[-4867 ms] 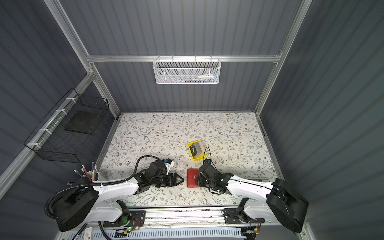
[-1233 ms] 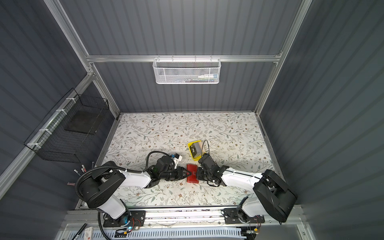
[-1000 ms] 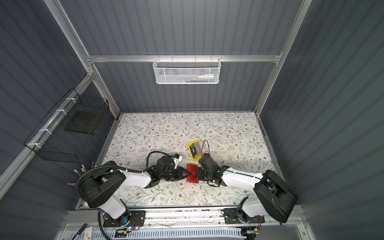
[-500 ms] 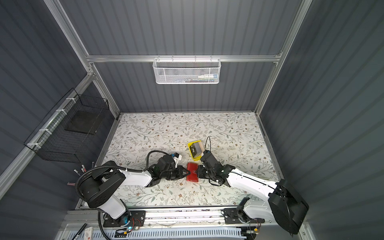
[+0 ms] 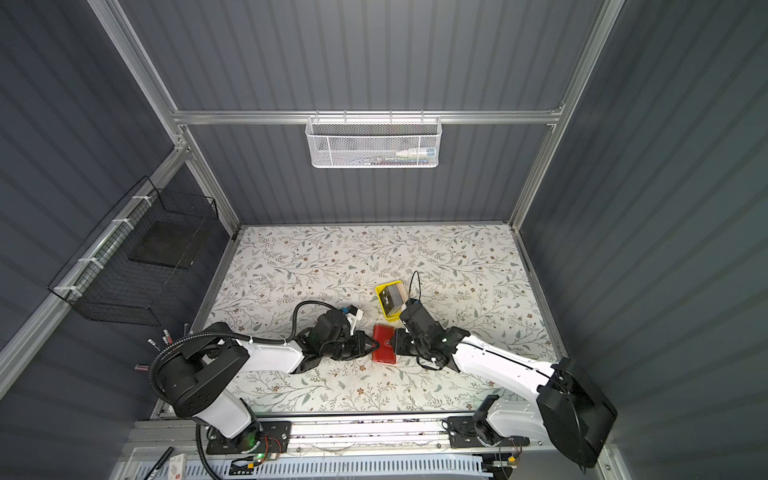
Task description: Put the credit cards into the card holder
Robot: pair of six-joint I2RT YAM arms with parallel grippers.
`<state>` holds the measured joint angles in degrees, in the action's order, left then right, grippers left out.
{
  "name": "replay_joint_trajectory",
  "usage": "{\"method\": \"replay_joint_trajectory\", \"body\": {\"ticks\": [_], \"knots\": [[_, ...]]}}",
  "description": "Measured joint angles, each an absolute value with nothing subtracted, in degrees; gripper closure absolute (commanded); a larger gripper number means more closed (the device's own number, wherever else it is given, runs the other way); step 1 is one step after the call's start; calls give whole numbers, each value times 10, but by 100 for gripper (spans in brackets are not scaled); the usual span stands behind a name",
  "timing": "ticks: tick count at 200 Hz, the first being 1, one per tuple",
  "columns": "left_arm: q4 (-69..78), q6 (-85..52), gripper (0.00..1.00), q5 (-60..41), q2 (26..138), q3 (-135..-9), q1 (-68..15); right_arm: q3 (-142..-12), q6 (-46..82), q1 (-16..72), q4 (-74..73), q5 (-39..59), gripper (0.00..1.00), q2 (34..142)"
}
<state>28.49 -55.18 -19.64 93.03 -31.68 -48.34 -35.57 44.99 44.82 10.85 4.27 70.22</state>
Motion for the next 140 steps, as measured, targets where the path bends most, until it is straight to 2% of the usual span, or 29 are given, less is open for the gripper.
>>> {"method": "replay_joint_trajectory", "body": {"ticks": [47, 140], "knots": [[262, -542, 85, -173, 887, -317, -483, -361, 443, 448, 127, 41, 71, 682], [257, -547, 87, -160, 886, -317, -483, -366, 435, 448, 126, 48, 70, 680]]}}
